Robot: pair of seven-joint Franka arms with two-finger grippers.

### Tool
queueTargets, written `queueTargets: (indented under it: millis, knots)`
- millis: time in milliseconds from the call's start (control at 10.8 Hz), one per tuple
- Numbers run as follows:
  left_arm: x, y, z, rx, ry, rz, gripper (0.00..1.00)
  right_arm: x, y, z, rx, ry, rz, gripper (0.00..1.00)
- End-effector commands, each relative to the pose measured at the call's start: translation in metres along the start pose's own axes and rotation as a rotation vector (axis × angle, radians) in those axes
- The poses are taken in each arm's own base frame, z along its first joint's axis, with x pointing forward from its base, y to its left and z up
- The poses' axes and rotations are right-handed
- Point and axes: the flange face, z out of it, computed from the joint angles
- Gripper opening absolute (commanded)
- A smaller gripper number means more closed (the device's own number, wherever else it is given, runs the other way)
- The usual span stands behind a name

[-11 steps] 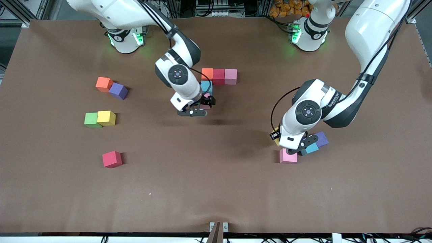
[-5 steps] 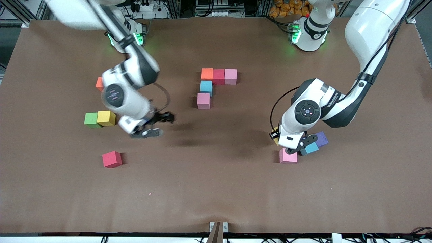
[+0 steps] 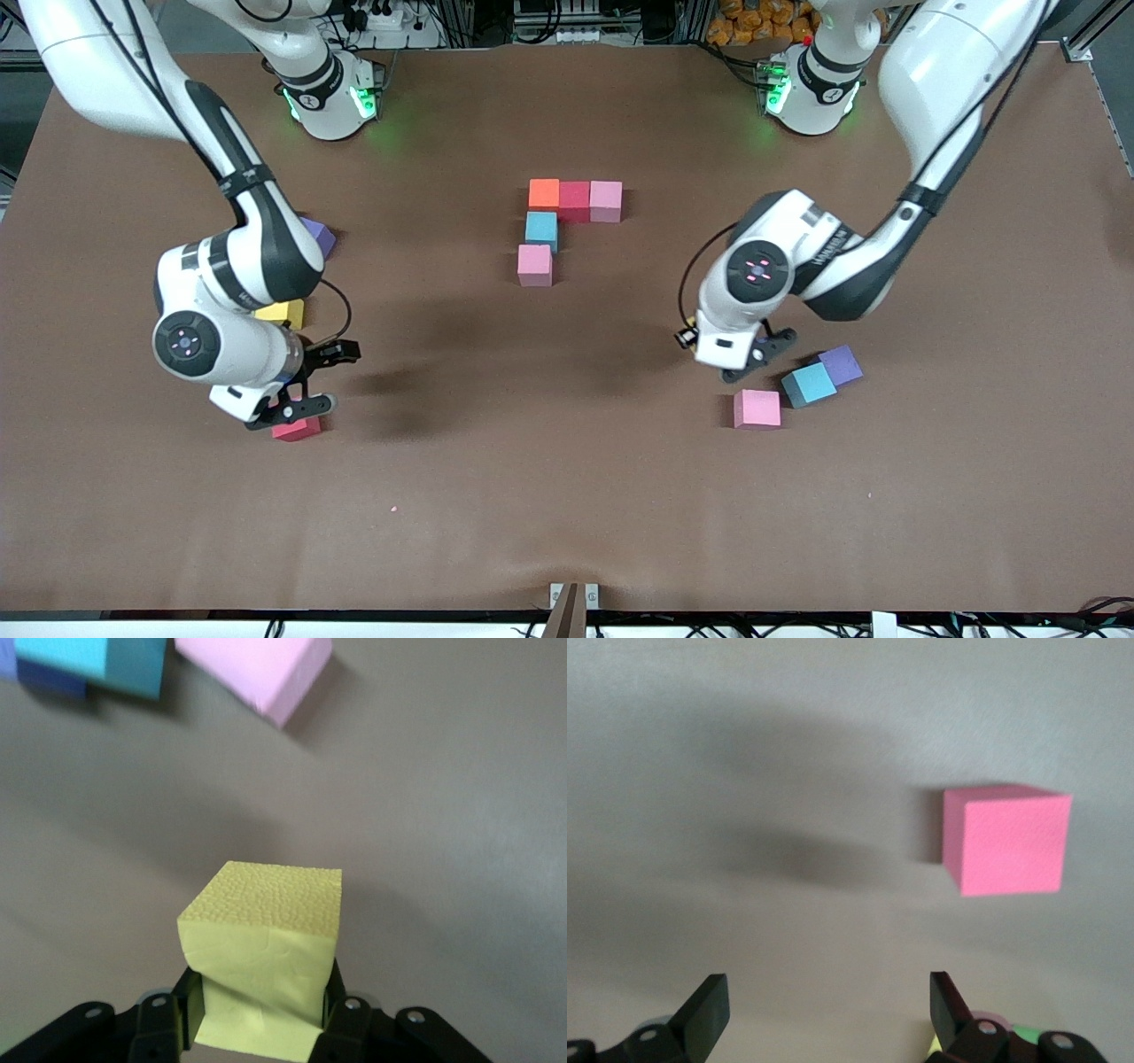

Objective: Arrange 11 blocks into digit 3
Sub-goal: 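Carry the yellow cube to the row while the right gripper grasps magenta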

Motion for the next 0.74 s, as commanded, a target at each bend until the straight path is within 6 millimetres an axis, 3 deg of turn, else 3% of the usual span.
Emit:
queueTargets:
  millis: [0, 186, 651]
  knots:
    - [-0.033, 0.006, 0.015, -0.014, -0.018, -0.153, 0.38, 0.024, 0.036, 0.012, 0.012, 0.069, -0.093, 1.0]
    - [-0.068, 0.013, 0.033, -0.024, -0.027, -0.301, 0.37, 0.032, 0.05, 0.023, 0.014, 0.139, -0.081, 1.0]
    - [-0.113, 0.006, 0.07, -0.12, -0.107, -0.651, 0.36, 0.032, 0.093, 0.037, -0.063, 0.171, -0.203, 1.0]
